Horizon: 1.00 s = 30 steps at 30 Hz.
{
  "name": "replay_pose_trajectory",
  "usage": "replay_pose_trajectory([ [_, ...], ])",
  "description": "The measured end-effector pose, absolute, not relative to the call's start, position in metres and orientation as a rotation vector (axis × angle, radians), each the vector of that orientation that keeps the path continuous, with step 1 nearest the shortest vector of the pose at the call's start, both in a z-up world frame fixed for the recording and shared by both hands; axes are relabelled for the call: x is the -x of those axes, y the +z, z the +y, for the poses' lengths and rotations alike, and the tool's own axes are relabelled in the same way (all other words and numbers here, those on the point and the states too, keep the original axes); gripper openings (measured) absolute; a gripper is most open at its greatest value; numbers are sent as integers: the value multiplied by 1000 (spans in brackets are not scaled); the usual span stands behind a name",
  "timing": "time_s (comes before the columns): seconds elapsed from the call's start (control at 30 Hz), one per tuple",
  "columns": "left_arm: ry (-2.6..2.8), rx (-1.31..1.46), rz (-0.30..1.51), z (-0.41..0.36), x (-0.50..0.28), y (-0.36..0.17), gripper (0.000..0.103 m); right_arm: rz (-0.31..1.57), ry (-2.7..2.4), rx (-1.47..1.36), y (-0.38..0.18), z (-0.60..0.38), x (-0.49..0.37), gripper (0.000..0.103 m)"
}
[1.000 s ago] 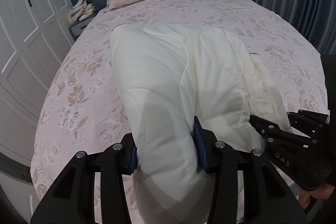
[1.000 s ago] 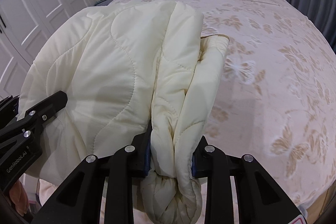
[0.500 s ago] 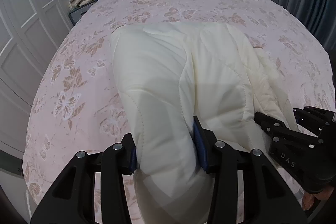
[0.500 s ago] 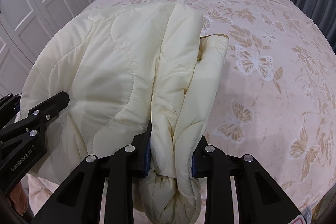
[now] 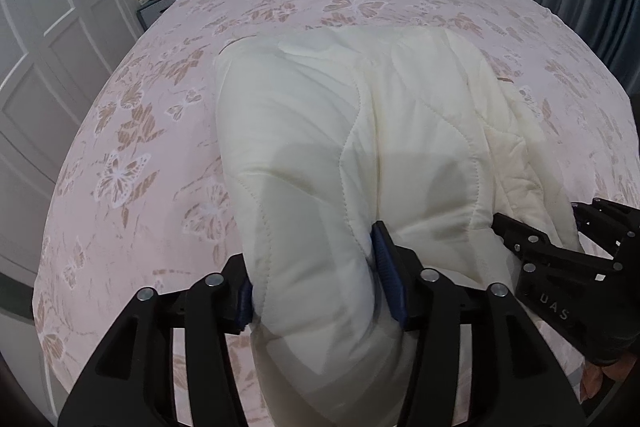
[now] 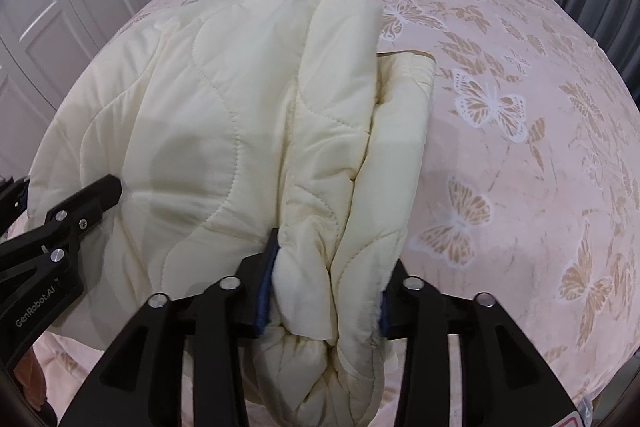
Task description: Fold large clothes
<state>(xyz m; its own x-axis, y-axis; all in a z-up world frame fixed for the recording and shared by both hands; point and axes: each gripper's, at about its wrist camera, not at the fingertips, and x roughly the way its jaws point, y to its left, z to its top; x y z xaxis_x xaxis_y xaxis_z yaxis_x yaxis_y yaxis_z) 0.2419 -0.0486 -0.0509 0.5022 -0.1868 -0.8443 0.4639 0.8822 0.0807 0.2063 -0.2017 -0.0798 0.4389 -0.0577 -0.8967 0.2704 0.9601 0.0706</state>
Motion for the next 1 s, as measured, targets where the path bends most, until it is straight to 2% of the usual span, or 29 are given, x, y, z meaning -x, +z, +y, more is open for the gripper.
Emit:
replay_pose_trajectory([
  [0.1, -365, -301, 981, -41, -238, -47, 62, 1104, -175, -300, -72, -214, -195, 47],
  [0.23, -316, -332, 950, -32, -218, -32, 62, 1092, -148, -347, -52, -221, -173, 49],
  [0.53, -242, -315, 938, -25, -180, -7, 65, 958, -200, -171, 13, -209, -124, 50],
  [0.57, -238, -309, 940, -24, -178, -7, 65, 947, -189, -171, 18, -207, -118, 47],
  [0.6, -234, -296, 948, -22, -174, -7, 65, 941, -163, -169, 22, -202, -112, 24],
  [0.63, -232, -289, 950, -21, -171, -7, 65, 943, -146, -165, 24, -199, -110, 8],
  [0.73, -221, -292, 964, -20, -165, -15, 65, 986, -82, -134, 12, -182, -110, 2],
  [1.0, -192, -308, 1017, -20, -170, -44, 66, 1110, -116, -114, -44, -179, -129, 0],
])
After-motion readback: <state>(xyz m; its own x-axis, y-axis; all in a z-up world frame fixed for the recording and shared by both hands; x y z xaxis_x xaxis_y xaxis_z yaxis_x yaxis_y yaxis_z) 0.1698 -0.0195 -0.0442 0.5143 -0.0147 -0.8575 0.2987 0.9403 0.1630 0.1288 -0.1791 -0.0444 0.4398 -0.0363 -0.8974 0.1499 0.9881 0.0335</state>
